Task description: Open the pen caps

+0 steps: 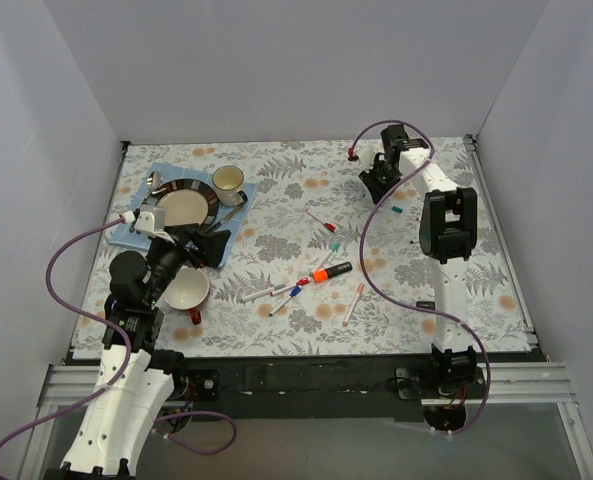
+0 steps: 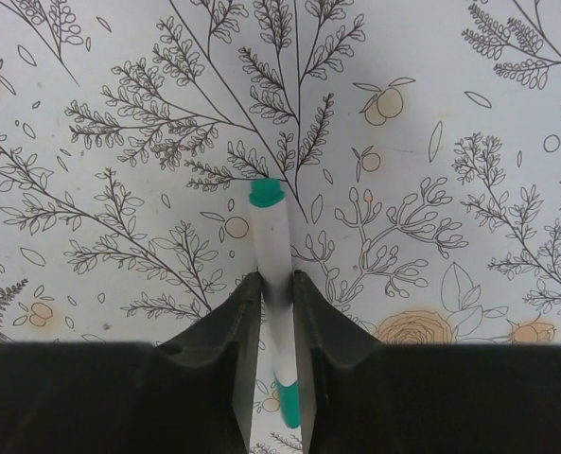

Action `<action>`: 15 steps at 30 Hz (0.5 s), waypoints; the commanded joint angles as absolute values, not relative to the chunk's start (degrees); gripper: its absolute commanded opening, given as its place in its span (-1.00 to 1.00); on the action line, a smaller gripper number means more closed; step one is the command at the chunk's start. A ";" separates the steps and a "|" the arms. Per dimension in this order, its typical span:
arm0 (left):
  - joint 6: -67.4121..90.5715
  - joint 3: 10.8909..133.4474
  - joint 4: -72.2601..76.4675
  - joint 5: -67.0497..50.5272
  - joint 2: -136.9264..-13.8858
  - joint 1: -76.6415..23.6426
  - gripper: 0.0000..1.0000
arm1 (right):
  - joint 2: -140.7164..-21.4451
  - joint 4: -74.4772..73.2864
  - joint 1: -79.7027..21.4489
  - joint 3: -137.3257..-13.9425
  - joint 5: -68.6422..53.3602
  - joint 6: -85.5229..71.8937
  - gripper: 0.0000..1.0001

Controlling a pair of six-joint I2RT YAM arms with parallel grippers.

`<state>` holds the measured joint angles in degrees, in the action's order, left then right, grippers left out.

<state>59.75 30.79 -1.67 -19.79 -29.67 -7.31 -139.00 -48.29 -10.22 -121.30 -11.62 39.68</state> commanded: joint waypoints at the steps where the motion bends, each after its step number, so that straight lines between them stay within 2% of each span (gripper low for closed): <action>1: 58.62 31.20 -1.32 -20.39 -29.80 -7.56 0.96 | -140.45 -51.06 -10.98 -119.89 -8.44 41.57 -0.64; 7: 60.02 30.94 -0.36 -24.07 -29.62 -7.56 0.96 | -138.96 -48.34 -11.78 -117.51 -9.66 38.16 -0.91; 10: 66.16 27.34 6.39 -34.14 -29.79 -7.65 0.96 | -136.77 -46.94 -11.69 -116.55 -16.68 33.42 -0.95; 15: 78.73 27.68 15.11 -44.90 -39.33 -8.08 0.96 | -129.83 -41.41 -11.69 -109.70 -27.50 26.99 -0.97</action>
<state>68.20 27.42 7.22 -33.34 -32.12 -7.38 -135.68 -44.25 -11.11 -115.00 -17.10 33.80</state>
